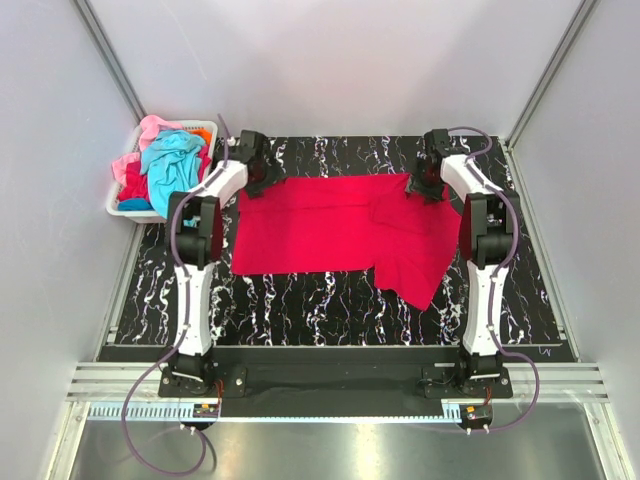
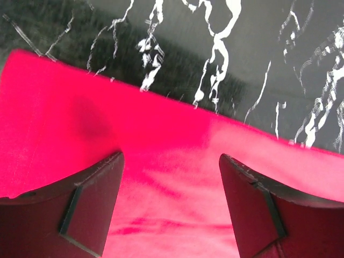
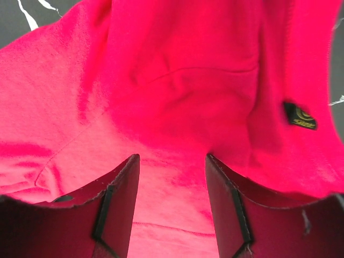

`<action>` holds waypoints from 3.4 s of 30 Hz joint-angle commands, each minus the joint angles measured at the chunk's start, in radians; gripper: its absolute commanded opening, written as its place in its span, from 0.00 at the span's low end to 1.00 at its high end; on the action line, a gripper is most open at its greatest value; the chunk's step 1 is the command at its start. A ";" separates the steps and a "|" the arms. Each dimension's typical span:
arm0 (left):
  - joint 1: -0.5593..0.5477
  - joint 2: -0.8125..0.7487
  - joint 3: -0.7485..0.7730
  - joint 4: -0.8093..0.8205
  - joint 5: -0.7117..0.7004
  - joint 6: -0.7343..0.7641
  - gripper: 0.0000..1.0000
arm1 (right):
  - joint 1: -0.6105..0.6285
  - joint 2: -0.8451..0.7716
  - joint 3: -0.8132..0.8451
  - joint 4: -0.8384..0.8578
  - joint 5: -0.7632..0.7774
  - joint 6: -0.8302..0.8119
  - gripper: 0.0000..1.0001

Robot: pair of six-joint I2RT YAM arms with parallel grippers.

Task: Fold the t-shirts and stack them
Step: Fold the tshirt

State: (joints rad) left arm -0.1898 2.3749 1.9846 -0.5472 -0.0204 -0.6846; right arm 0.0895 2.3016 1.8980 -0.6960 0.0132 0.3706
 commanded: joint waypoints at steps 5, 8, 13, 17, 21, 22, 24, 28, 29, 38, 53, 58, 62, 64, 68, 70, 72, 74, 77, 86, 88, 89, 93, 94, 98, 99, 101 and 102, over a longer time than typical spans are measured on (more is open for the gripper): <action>0.084 -0.386 -0.364 0.331 0.080 0.046 0.81 | -0.008 -0.263 -0.103 0.061 0.042 -0.052 0.59; 0.084 -0.495 -0.461 0.291 0.065 0.043 0.82 | -0.008 -0.373 -0.203 0.062 0.080 -0.041 0.60; 0.081 -0.683 -0.757 0.228 0.023 -0.047 0.81 | -0.008 -0.559 -0.486 0.081 0.064 0.022 0.60; 0.047 -0.874 -1.010 0.193 -0.070 -0.098 0.81 | -0.007 -0.703 -0.733 0.145 -0.010 0.074 0.58; 0.016 -1.043 -1.187 0.155 -0.127 -0.159 0.79 | 0.004 -0.853 -0.946 0.200 -0.055 0.105 0.57; 0.001 -1.071 -1.214 0.150 -0.148 -0.170 0.79 | 0.006 -0.876 -0.970 0.202 -0.052 0.113 0.56; -0.011 -1.143 -1.265 0.106 -0.190 -0.182 0.79 | 0.009 -0.922 -1.023 0.202 -0.074 0.137 0.55; -0.014 -1.215 -1.313 0.053 -0.265 -0.225 0.79 | 0.021 -0.985 -1.100 0.211 -0.068 0.183 0.55; -0.016 -1.220 -1.325 0.047 -0.279 -0.231 0.79 | 0.024 -0.995 -1.113 0.213 -0.064 0.195 0.55; -0.017 -1.125 -1.369 0.131 -0.240 -0.294 0.70 | 0.024 -1.025 -1.189 0.242 -0.091 0.232 0.55; -0.011 -0.991 -1.345 0.288 -0.251 -0.286 0.44 | 0.024 -1.013 -1.192 0.237 -0.071 0.226 0.55; -0.007 -0.965 -1.330 0.291 -0.248 -0.277 0.32 | 0.024 -1.007 -1.192 0.225 -0.042 0.243 0.54; -0.007 -0.980 -1.337 0.285 -0.260 -0.268 0.20 | 0.024 -1.002 -1.172 0.158 0.037 0.249 0.54; -0.007 -0.982 -1.340 0.283 -0.265 -0.263 0.12 | 0.024 -1.005 -1.183 0.158 0.056 0.261 0.54; -0.008 -0.982 -1.343 0.279 -0.263 -0.262 0.00 | 0.023 -1.012 -1.203 0.147 0.065 0.289 0.54; -0.007 -0.980 -1.340 0.277 -0.260 -0.259 0.00 | 0.024 -1.016 -1.206 0.136 0.062 0.297 0.54; -0.007 -0.979 -1.339 0.279 -0.256 -0.253 0.00 | 0.024 -1.028 -1.223 0.125 0.053 0.304 0.54; -0.007 -0.980 -1.333 0.280 -0.250 -0.247 0.00 | 0.024 -1.038 -1.246 0.125 0.016 0.314 0.54; -0.007 -0.980 -1.325 0.282 -0.243 -0.242 0.00 | 0.027 -1.045 -1.283 0.124 -0.034 0.336 0.51; -0.007 -0.985 -1.328 0.286 -0.223 -0.240 0.00 | 0.073 -1.104 -1.312 0.078 -0.055 0.412 0.47; -0.008 -0.987 -1.333 0.288 -0.225 -0.239 0.00 | 0.104 -1.128 -1.311 0.061 -0.038 0.433 0.45; -0.008 -0.985 -1.334 0.288 -0.225 -0.239 0.00 | 0.110 -1.146 -1.315 0.056 -0.041 0.439 0.45; -0.007 -0.988 -1.336 0.291 -0.220 -0.242 0.00 | 0.142 -1.154 -1.306 0.023 -0.018 0.468 0.44; -0.007 -0.988 -1.336 0.291 -0.216 -0.242 0.00 | 0.154 -1.153 -1.301 0.013 0.011 0.478 0.42; -0.008 -1.000 -1.334 0.291 -0.216 -0.240 0.00 | 0.182 -1.121 -1.277 -0.039 0.085 0.494 0.40; -0.007 -1.002 -1.334 0.291 -0.214 -0.242 0.00 | 0.190 -1.113 -1.272 -0.045 0.094 0.498 0.40; -0.007 -1.007 -1.337 0.291 -0.213 -0.242 0.00 | 0.203 -1.085 -1.258 -0.054 0.123 0.505 0.40; -0.007 -1.008 -1.337 0.293 -0.213 -0.240 0.00 | 0.208 -1.078 -1.254 -0.053 0.128 0.505 0.40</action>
State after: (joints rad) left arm -0.2008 1.3960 0.6342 -0.2867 -0.2428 -0.9382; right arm 0.2771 1.2007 0.5980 -0.7139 0.0662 0.8425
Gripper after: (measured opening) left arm 0.016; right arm 0.399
